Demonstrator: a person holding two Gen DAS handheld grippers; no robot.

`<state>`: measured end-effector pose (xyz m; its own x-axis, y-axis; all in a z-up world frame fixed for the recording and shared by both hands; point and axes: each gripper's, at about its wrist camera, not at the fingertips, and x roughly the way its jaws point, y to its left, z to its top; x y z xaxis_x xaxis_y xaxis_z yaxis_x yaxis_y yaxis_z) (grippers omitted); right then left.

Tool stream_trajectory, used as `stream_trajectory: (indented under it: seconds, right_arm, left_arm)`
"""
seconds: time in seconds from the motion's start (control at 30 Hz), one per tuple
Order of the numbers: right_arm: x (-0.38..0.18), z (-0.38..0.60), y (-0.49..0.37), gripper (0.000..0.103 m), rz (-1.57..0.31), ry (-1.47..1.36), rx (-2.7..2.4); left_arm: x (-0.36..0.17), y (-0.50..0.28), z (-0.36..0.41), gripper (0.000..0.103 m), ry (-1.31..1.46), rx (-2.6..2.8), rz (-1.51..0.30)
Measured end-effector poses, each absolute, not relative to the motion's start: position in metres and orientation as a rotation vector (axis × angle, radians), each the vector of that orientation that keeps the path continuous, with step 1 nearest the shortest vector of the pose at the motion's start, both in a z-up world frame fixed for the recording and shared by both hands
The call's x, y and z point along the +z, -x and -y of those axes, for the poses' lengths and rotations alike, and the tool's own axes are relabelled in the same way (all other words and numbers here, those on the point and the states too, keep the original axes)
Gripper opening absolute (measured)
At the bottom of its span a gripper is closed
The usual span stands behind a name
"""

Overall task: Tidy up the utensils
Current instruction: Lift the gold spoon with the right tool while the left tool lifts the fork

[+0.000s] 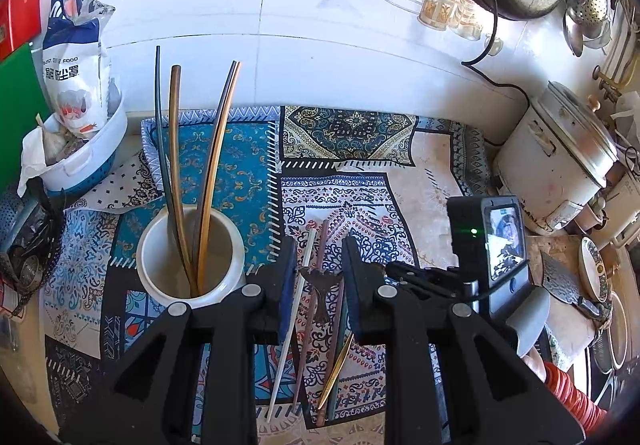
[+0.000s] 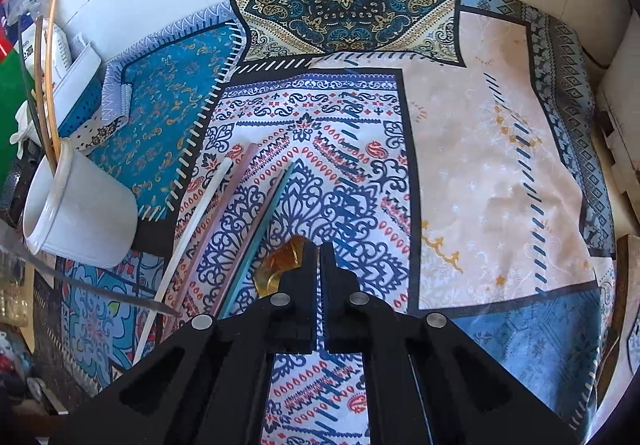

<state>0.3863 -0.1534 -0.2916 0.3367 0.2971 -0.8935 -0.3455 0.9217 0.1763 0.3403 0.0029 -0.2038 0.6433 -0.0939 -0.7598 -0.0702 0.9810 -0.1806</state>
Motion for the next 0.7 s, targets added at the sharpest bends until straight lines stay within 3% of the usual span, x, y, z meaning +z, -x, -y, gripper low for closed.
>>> stream_trajectory:
  seconds: [0.13,0.2,0.27,0.33,0.6,0.7]
  right_arm:
    - [-0.290,0.158,-0.384,0.003,-1.183,0.045,0.389]
    - [-0.293,0.161,-0.384,0.010,-1.234,-0.001,0.433]
    - [-0.297,0.160,-0.382,0.027,-1.273,-0.029,0.456]
    - [-0.297,0.152,-0.373,0.029,-1.264,-0.012,0.464]
    - [-0.303,0.109,-0.344,0.031,-1.196,0.210,0.484]
    - [-0.305,0.117,-0.344,0.024,-1.207,0.230,0.494]
  left_arm:
    - [-0.203,-0.339,-0.005,0.021,0.202,-0.007,-0.872]
    - [-0.202,-0.338,-0.007,0.021,0.204,-0.002,-0.870]
    - [-0.201,-0.337,-0.010,0.021,0.206,0.006,-0.868]
    - [-0.199,-0.336,-0.014,0.021,0.207,0.016,-0.865]
    - [-0.196,-0.333,-0.029,0.021,0.204,0.046,-0.859]
    - [-0.196,-0.333,-0.030,0.021,0.208,0.046,-0.859]
